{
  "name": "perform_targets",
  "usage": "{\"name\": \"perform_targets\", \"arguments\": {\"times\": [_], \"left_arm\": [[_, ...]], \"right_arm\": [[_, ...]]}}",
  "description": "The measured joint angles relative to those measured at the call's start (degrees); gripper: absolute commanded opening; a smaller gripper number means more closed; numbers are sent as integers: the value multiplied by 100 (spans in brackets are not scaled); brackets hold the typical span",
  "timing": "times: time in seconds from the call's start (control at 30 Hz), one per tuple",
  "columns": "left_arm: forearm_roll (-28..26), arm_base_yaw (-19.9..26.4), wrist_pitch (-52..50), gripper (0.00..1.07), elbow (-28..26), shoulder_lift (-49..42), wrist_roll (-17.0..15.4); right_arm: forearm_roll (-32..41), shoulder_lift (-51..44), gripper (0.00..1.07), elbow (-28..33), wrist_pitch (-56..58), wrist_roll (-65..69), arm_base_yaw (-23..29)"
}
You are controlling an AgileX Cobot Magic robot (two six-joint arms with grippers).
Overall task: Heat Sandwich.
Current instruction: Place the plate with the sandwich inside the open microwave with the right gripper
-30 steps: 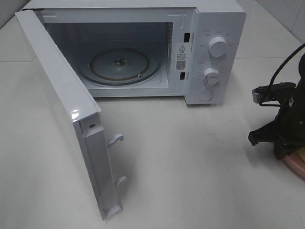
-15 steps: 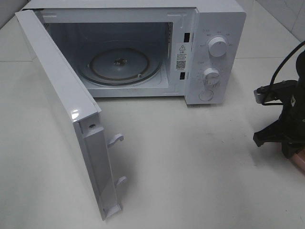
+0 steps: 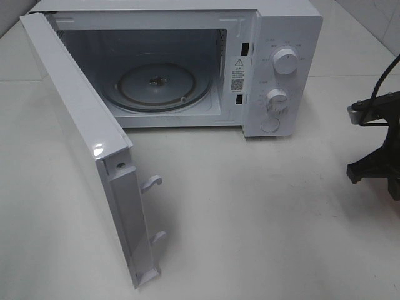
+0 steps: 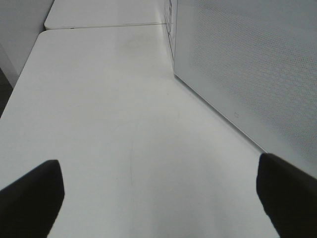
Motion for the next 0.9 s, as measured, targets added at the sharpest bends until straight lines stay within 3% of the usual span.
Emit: {"name": "perform_targets", "arguments": {"times": [0.17, 0.9], "left_arm": [[0, 0, 0, 101, 0, 0, 0], [0, 0, 0, 101, 0, 0, 0]], "right_arm": [[-11, -155, 0, 0, 172, 0, 69], [-126, -957, 0, 6, 1157, 23, 1329]]}}
